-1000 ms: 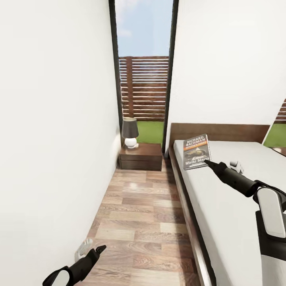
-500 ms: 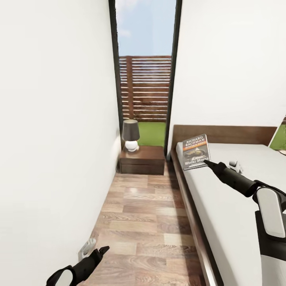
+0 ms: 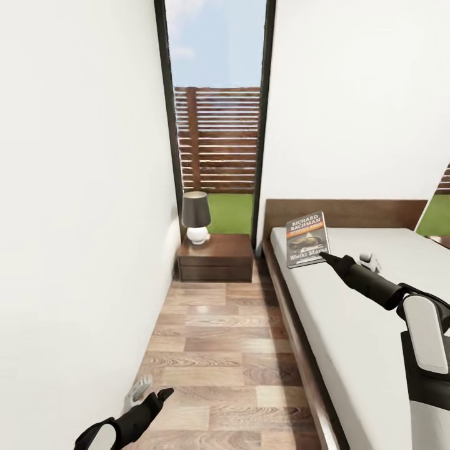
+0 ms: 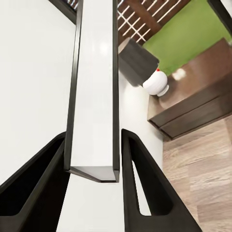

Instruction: In the bedroom, move the book from the bed onto either nightstand, and place the two sandals side by side next to the bed.

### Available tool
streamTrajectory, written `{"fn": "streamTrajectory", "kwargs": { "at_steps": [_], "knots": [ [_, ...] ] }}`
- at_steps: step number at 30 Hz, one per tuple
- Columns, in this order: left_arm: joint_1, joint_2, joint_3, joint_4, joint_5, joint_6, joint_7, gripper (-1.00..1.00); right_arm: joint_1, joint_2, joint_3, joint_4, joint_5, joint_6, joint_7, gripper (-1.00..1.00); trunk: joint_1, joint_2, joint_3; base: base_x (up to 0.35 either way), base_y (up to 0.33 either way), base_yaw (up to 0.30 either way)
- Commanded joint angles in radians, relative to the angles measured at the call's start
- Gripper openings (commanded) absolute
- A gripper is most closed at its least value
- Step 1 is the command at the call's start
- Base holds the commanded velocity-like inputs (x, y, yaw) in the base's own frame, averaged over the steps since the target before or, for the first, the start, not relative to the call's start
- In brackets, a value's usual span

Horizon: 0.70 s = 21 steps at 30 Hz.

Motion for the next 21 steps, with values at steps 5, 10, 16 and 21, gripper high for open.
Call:
{"fn": "streamTrajectory", "kwargs": {
  "at_steps": [5,10,16,21],
  "knots": [
    [-0.001,0.001,0.002,0.002,0.004,0.006,-0.003,1.00,-0.001,0.001,-0.001,-0.001,-0.005,0.006,0.005,-1.00,0.001,-0.001,-0.001,0.282,0.184,-0.010],
    [-0.001,0.000,0.002,0.003,0.005,0.006,-0.004,1.00,-0.001,0.000,-0.001,0.002,-0.005,0.006,0.005,-1.00,0.001,-0.001,-0.001,0.273,0.190,-0.003],
    [-0.001,-0.002,0.001,0.003,0.005,0.006,-0.003,1.00,-0.001,-0.001,0.000,0.011,-0.006,0.006,0.006,-1.00,0.001,-0.001,-0.001,0.303,0.076,-0.001],
    [-0.001,-0.002,0.001,0.003,0.004,0.006,-0.002,1.00,-0.003,-0.003,0.005,0.041,-0.015,0.013,0.006,-1.00,0.001,-0.001,-0.001,0.319,0.024,0.000]
  ]
}}
